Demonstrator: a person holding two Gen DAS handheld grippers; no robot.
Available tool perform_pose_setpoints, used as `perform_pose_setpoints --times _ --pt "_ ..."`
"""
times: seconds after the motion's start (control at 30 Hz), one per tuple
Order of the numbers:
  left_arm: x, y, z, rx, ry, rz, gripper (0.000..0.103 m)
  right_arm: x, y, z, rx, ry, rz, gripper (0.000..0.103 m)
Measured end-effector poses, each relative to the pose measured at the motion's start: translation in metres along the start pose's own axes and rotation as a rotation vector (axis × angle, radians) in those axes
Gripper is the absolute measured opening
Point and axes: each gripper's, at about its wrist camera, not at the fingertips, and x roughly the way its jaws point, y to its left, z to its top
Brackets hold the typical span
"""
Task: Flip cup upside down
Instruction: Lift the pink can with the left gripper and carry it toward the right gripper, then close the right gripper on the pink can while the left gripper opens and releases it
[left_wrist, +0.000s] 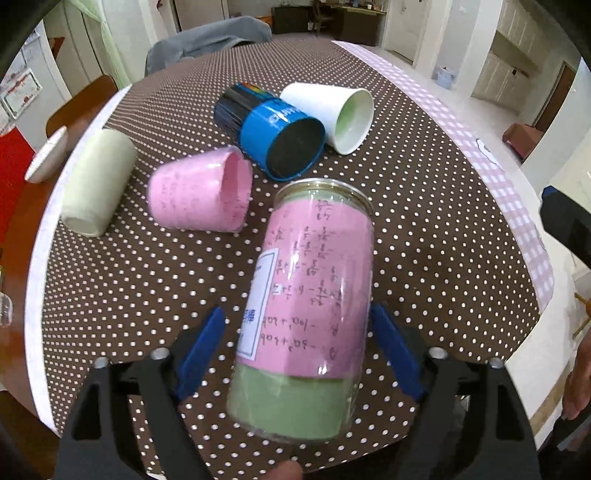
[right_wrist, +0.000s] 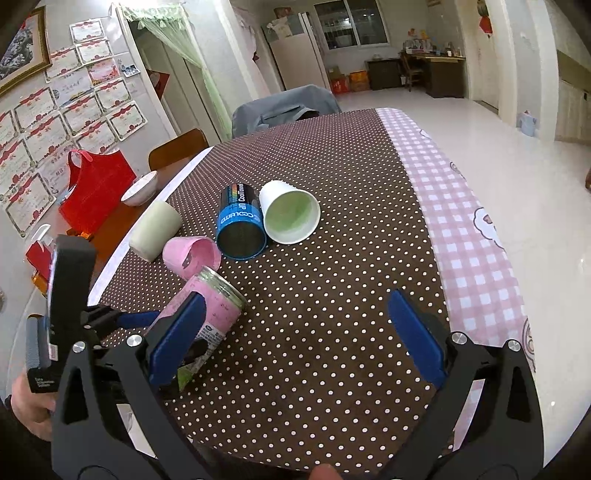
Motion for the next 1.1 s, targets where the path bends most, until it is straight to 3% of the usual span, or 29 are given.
perform_pose_setpoints --times 0.33,1.1 --pt "-0.032 0.015 -0.012 0.003 -0.059 0.033 0.088 0.005 0.016 0.006 -0.020 0.006 0.008 0.097" --pt "-0.106 0.071 -0.026 -0.132 -0.275 0.108 0.089 0.020 0.066 0.021 -0.094 0.043 0.009 0.097"
